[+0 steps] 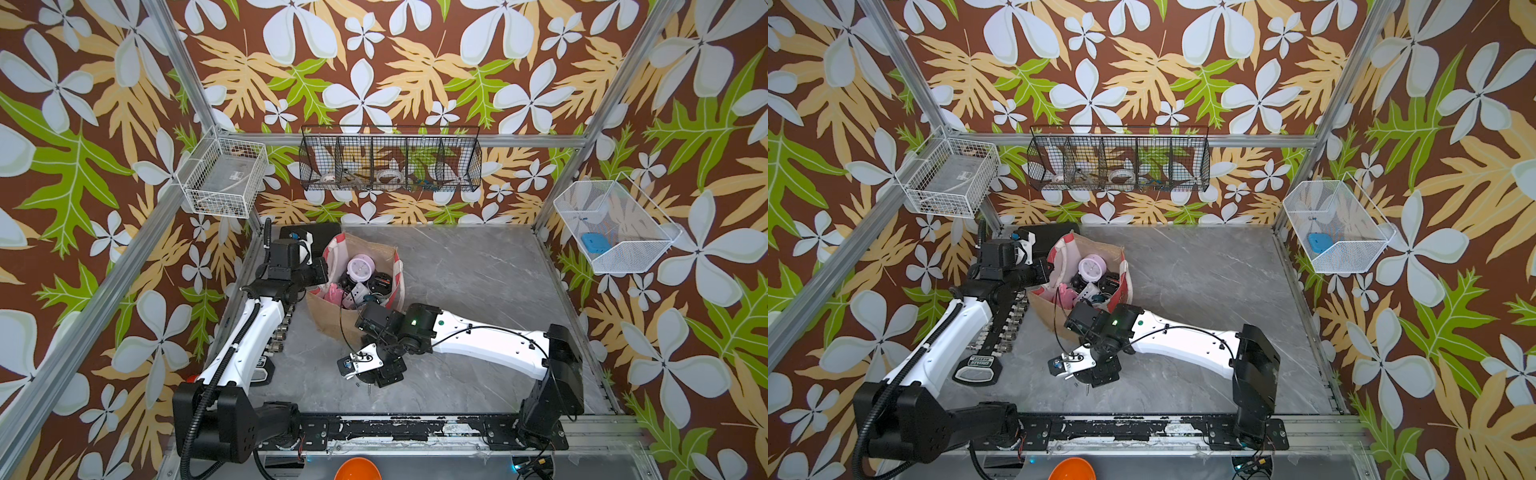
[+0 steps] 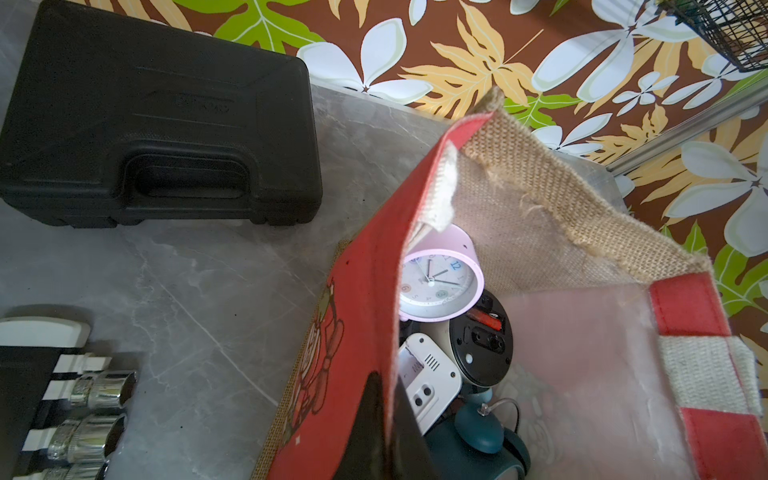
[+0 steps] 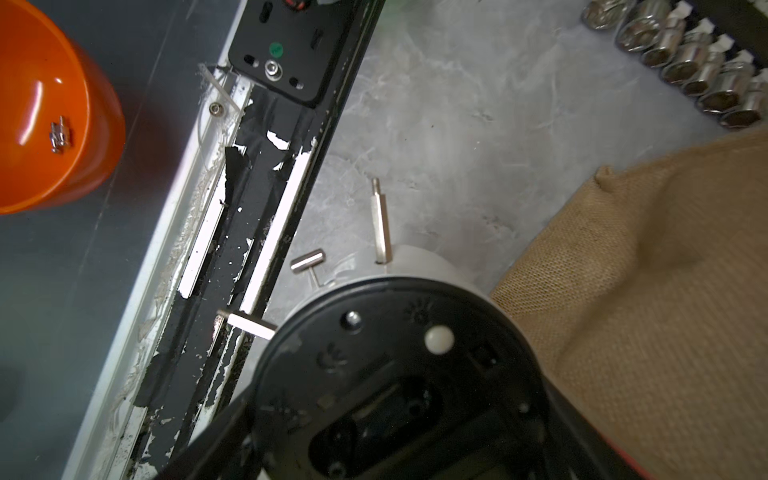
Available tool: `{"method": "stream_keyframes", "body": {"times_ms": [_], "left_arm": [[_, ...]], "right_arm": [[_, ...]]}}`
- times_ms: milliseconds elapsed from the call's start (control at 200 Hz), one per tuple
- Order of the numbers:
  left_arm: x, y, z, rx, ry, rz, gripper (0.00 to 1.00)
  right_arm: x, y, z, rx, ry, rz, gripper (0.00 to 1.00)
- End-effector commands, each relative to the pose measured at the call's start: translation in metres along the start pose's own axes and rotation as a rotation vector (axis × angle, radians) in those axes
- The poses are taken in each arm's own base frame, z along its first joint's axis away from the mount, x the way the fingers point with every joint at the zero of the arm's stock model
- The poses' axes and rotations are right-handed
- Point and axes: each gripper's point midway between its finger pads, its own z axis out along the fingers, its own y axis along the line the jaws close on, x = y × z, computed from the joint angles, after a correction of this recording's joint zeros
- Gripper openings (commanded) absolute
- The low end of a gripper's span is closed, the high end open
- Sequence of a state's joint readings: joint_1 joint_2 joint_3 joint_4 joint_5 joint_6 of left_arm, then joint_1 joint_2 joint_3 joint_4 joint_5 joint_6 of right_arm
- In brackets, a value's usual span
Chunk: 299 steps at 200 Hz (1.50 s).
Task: Put the alarm clock into the canvas bag
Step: Pick up the alarm from the center of the board, then place the alarm at the canvas bag.
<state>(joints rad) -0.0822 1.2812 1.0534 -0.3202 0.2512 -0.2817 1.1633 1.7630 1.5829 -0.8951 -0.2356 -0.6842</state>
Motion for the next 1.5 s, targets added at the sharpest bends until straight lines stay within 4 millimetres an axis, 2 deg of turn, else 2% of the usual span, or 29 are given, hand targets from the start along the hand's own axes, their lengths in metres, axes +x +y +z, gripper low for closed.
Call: {"method": "stream_keyframes", "body": {"times_ms": [0,140,300,485,676,796,1021,1156,1346,1491], "left_arm": [[-0.007,-0.005,0.000,0.024,-0.023,0.010,0.00],[-0.007,-0.005,-0.001,0.023,-0.025,0.012,0.00],[-0.008,-0.005,-0.001,0.023,-0.026,0.012,0.00],[-0.007,-0.005,0.000,0.024,-0.023,0.011,0.00],[-0.007,-0.005,0.000,0.025,-0.023,0.010,0.00],[-0.007,-0.005,-0.001,0.023,-0.026,0.011,0.00],[-0.007,-0.006,-0.001,0.025,-0.026,0.012,0.00],[-0.008,-0.006,-0.001,0.028,-0.027,0.011,0.00],[-0.008,-0.007,-0.002,0.031,-0.027,0.011,0.00],[-0.008,-0.007,-0.002,0.031,-0.026,0.010,0.00]], "right_arm": [[-0.010,-0.005,-0.019,0.004,-0.050,0.053,0.80],[-0.029,-0.014,-0.045,0.035,-0.132,0.070,0.79],[-0.048,-0.035,-0.078,0.130,-0.237,0.100,0.77],[-0.059,-0.085,-0.112,0.292,-0.323,0.233,0.72],[-0.050,-0.137,-0.124,0.410,-0.326,0.400,0.70],[-0.041,-0.165,-0.120,0.447,-0.315,0.534,0.68],[-0.014,-0.202,-0.095,0.538,-0.217,0.727,0.68],[0.002,-0.213,-0.075,0.578,-0.151,0.798,0.67],[0.041,-0.226,-0.050,0.635,-0.019,0.885,0.68],[0.065,-0.234,-0.041,0.648,0.024,0.944,0.69]]}}
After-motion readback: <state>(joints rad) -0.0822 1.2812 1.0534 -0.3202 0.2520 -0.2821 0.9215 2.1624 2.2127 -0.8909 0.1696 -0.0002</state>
